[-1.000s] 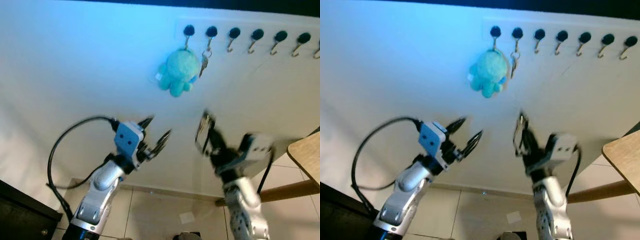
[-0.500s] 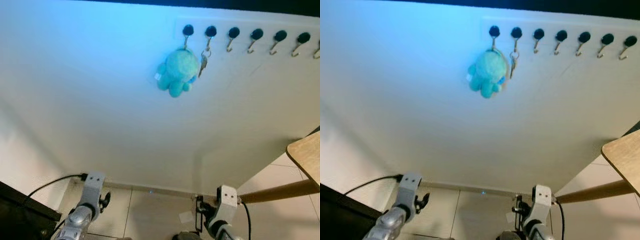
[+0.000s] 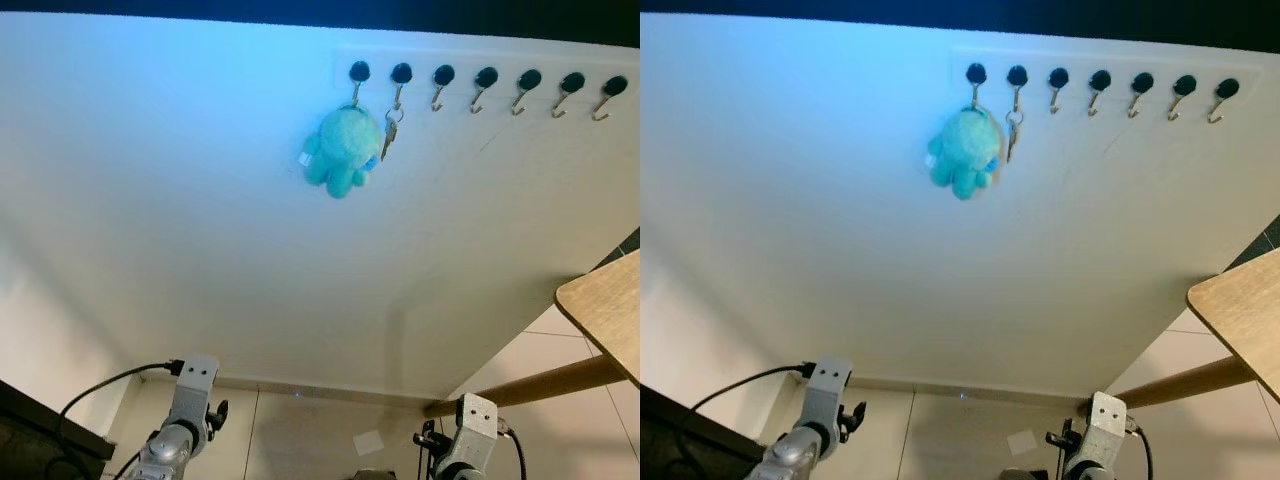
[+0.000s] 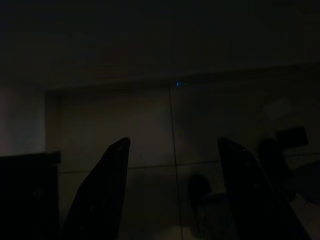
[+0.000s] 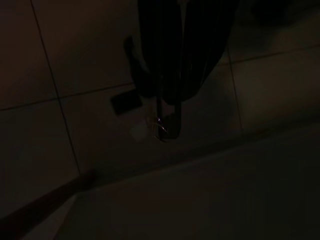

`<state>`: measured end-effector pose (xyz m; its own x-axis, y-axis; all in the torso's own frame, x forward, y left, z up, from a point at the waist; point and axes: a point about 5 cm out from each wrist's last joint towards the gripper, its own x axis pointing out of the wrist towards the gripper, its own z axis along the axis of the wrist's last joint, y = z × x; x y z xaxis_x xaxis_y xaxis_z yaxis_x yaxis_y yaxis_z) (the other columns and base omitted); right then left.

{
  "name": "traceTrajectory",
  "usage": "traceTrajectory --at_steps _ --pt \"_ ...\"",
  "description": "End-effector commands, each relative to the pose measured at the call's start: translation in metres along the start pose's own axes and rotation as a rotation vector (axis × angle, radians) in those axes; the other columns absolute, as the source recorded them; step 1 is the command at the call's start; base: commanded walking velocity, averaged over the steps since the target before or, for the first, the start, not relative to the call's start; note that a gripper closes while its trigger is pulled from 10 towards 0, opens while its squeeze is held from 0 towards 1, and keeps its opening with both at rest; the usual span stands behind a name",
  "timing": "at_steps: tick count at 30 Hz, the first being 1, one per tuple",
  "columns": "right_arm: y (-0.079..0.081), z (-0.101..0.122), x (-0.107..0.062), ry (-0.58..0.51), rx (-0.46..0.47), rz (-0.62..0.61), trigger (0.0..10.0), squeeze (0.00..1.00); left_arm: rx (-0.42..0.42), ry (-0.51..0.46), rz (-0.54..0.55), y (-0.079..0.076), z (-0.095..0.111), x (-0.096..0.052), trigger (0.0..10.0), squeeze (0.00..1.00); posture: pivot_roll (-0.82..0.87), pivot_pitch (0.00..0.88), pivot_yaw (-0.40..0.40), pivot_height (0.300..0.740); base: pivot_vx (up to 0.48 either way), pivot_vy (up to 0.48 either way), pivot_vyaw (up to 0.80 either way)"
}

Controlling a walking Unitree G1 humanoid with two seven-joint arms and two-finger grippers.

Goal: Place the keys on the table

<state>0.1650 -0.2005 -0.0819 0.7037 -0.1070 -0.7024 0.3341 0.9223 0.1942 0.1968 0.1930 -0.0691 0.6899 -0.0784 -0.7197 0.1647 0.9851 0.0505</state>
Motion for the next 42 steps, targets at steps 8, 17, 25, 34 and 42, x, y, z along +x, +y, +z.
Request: traceTrajectory --at_steps 8,17,25,34,42 --pt "-0.004 -0.004 -0.001 0.006 -0.005 -0.022 10.0 0.0 -0.038 0.008 0.014 -0.004 0.002 0.004 10.0 0.0 0.03 0.021 -0.018 0.74 0.0 0.0 0.0" --pt "0.013 -0.006 0.001 0.046 -0.225 0.113 10.0 0.0 -0.001 0.014 0.024 -0.004 0.003 0.004 10.0 0.0 0.04 0.02 -0.02 0.74 0.0 0.0 0.0" --pt "0.021 0.002 0.006 0.033 -0.262 0.147 10.0 0.0 0.001 -0.01 0.03 -0.004 0.008 0.006 10.0 0.0 0.04 0.023 -0.024 0.74 0.0 0.0 0.0" --pt "0.022 0.003 0.006 0.034 -0.266 0.133 10.0 0.0 -0.025 -0.048 0.026 -0.005 0.013 0.006 10.0 0.0 0.04 0.03 -0.021 0.74 0.0 0.0 0.0" --pt "0.015 -0.006 0.003 0.066 -0.238 0.104 10.0 0.0 -0.018 -0.061 0.007 -0.009 0.016 0.007 10.0 0.0 0.04 0.035 -0.024 0.74 0.0 0.0 0.0"
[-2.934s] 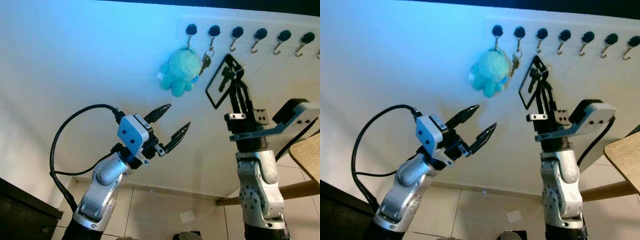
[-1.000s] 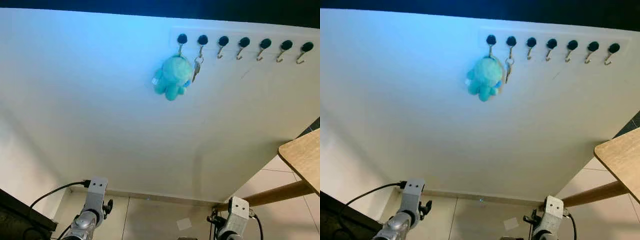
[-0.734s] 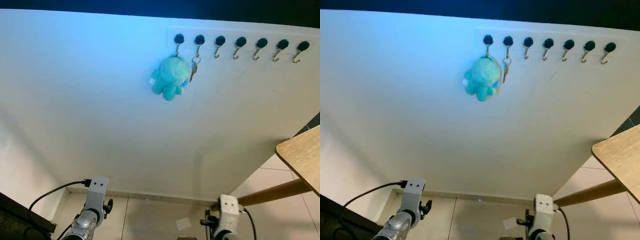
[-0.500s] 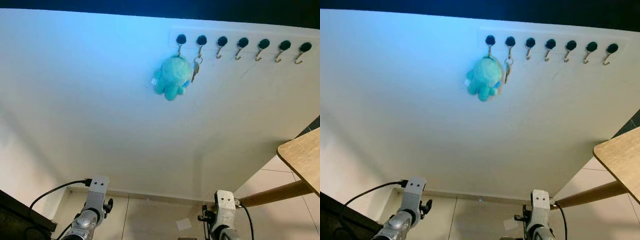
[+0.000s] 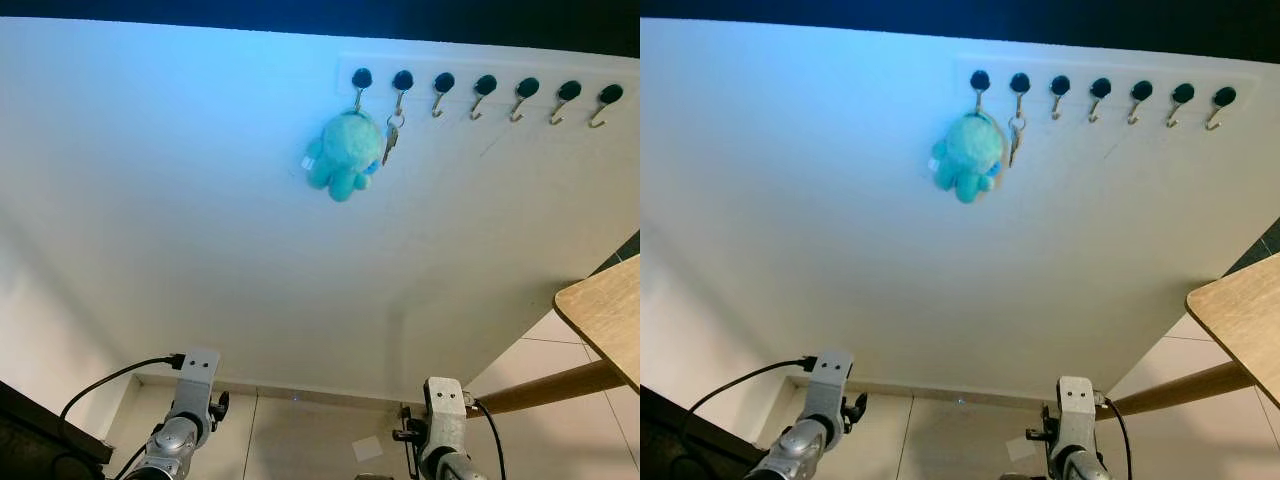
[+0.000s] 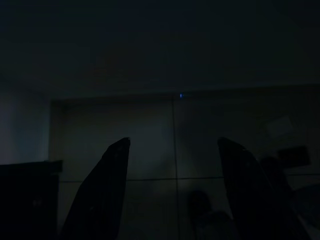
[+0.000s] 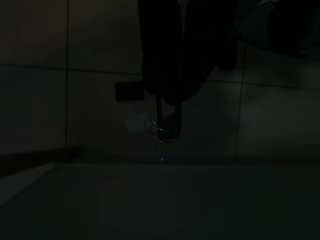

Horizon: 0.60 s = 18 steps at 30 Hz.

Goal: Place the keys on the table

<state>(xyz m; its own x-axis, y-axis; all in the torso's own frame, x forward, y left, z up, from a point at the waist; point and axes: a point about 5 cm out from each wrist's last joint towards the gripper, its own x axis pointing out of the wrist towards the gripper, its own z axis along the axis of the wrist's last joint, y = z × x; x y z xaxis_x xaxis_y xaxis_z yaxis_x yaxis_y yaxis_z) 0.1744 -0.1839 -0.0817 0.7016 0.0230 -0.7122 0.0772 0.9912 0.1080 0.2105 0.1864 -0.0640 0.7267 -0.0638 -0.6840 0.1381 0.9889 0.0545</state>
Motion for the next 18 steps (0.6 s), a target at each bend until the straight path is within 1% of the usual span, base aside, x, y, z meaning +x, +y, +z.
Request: traceTrajectory --at_steps 1,4,6,18 --pt "-0.003 -0.008 -0.002 0.029 0.017 -0.021 10.0 0.0 -0.002 -0.016 -0.016 -0.005 0.002 0.001 10.0 0.0 0.04 0.036 -0.024 0.74 0.0 0.0 0.0" --pt "-0.005 -0.009 -0.003 0.036 0.019 -0.03 10.0 0.0 0.002 -0.054 -0.002 -0.003 0.007 0.001 10.0 0.0 0.04 0.035 -0.024 0.74 0.0 0.0 0.0" --pt "-0.005 -0.009 -0.003 0.036 0.018 -0.03 10.0 0.0 -0.017 -0.069 0.002 -0.002 0.01 0.001 10.0 0.0 0.04 0.038 -0.025 0.74 0.0 0.0 0.0" --pt "-0.003 -0.008 -0.002 0.036 0.03 -0.032 10.0 0.0 -0.01 -0.075 -0.004 -0.001 0.013 0.002 10.0 0.0 0.05 0.048 -0.019 0.74 0.0 0.0 0.0"
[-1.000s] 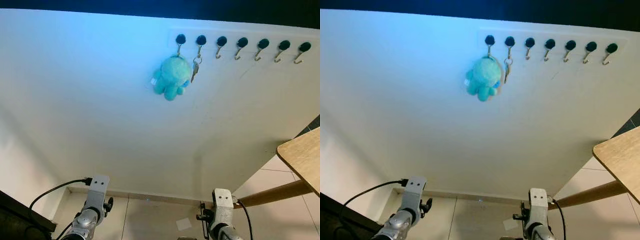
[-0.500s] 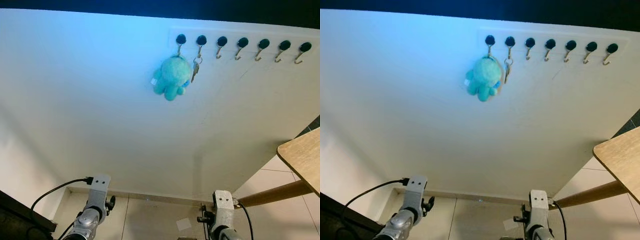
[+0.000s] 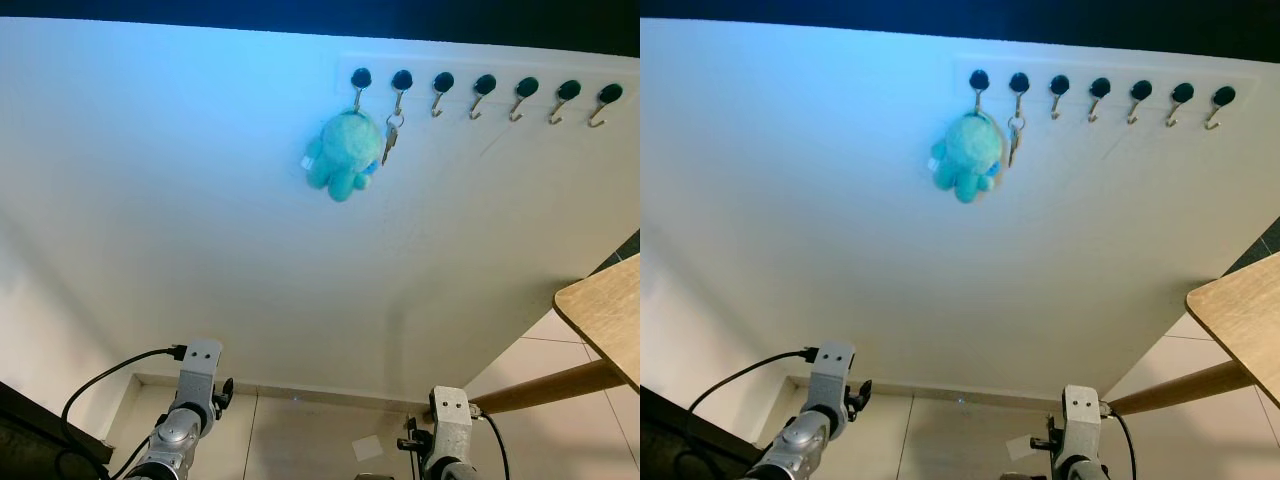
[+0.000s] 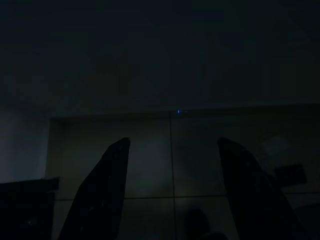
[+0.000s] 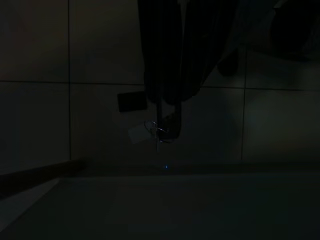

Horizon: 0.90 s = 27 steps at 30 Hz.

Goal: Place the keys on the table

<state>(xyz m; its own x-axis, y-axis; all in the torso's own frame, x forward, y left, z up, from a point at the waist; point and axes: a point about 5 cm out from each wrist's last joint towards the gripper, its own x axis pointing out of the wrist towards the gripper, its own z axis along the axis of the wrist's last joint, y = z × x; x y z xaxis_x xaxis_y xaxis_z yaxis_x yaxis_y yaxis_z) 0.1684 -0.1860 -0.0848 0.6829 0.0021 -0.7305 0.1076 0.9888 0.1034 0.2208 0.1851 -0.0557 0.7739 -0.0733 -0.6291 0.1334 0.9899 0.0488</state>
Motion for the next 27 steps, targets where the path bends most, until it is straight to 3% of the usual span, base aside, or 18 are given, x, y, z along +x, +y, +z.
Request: traceTrajectory --at_steps 1,27 --pt "0.0001 -0.0024 -0.0002 0.014 0.012 -0.008 10.0 0.0 -0.002 -0.002 -0.005 -0.0012 -0.0005 -0.0002 10.0 0.0 0.05 0.048 -0.019 0.74 0.0 0.0 0.0" --pt "-0.0006 -0.0091 -0.0024 0.033 0.023 -0.019 10.0 0.0 0.008 -0.019 -0.034 -0.006 0.0022 0.0003 10.0 0.0 0.05 0.053 -0.01 0.74 0.0 0.0 0.0"
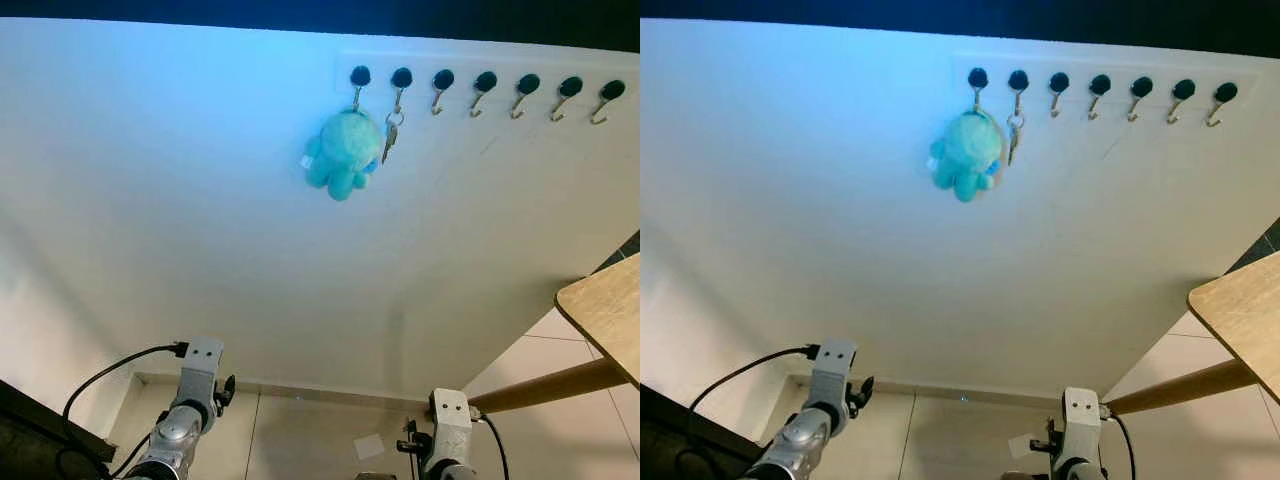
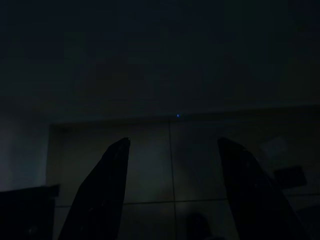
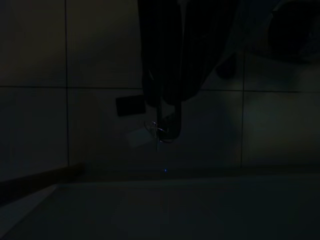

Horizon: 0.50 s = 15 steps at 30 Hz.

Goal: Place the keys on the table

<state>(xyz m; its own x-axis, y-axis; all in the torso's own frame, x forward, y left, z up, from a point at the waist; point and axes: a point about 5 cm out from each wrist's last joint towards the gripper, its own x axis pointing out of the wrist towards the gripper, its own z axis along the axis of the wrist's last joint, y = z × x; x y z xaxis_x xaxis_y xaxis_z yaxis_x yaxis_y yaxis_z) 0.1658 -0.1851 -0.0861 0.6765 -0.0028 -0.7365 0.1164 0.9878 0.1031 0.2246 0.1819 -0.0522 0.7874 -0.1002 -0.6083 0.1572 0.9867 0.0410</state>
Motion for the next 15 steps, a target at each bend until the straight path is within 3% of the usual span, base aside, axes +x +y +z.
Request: traceTrajectory --at_steps 1,5,15 --pt "-0.001 -0.0059 -0.0015 0.024 0.017 -0.013 10.0 0.0 -0.002 0.008 -0.012 -0.0039 -0.0033 -0.0006 10.0 0.0 0.05 0.053 -0.01 0.74 0.0 0.0 0.0" --pt "-0.0013 -0.0054 -0.0014 0.023 0.018 -0.013 10.0 0.0 -0.01 0.0 -0.016 -0.0054 -0.0025 -0.0005 10.0 0.0 0.05 0.055 -0.012 0.74 -0.06 0.0 0.0" --pt "-0.0027 -0.0058 -0.0018 0.022 0.023 -0.017 10.0 0.0 -0.026 -0.023 -0.039 -0.011 0.0044 0.0025 10.0 0.0 0.05 0.058 -0.014 0.74 -0.324 0.0 0.0"
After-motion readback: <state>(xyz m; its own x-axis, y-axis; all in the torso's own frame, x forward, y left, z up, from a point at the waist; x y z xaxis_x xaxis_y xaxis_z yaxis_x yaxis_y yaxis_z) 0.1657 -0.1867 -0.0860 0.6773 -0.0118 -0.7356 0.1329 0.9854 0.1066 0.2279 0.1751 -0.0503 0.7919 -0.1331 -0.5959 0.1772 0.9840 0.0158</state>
